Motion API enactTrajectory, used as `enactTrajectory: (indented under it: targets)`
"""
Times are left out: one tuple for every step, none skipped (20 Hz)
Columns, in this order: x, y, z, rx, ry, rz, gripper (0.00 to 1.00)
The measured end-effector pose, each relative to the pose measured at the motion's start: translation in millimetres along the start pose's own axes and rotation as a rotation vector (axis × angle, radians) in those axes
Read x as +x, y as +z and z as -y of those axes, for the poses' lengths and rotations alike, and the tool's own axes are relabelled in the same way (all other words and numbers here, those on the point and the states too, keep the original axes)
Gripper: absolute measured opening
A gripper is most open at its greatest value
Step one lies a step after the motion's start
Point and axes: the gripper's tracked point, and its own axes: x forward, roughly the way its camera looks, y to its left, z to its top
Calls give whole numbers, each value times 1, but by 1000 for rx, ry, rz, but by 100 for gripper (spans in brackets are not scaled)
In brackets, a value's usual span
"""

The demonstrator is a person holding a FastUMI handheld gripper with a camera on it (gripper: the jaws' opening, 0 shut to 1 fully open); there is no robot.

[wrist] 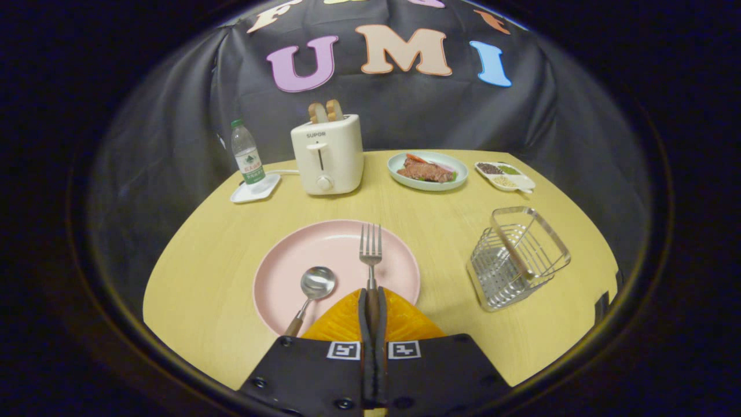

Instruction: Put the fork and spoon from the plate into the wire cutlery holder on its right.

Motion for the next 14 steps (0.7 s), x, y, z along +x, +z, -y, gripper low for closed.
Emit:
enactTrajectory:
  targets:
    - [-7, 8, 6, -12, 3, 6, 3]
    - [-13, 15, 12, -31, 5, 10, 3]
    - [-20, 24, 19, -52, 5, 14, 3]
    - [-27, 31, 27, -66, 7, 18, 3]
    - [-35, 40, 34, -65, 11, 19, 3]
    - [-40, 46, 41, -55, 19, 17, 3]
    - [-46, 53, 50, -48, 20, 12, 3]
    - [-51, 57, 61, -46, 17, 1, 4]
    - [-56, 61, 73, -47, 10, -15, 4]
    - [-61, 63, 85, -52, 3, -33, 4]
    - [-66, 65, 97, -66, -8, -55, 4]
    - [-69, 65, 109, -84, -18, -80, 4]
    - [-72, 66, 120, -104, -26, -108, 4]
    - [-73, 65, 128, -116, -29, -138, 4]
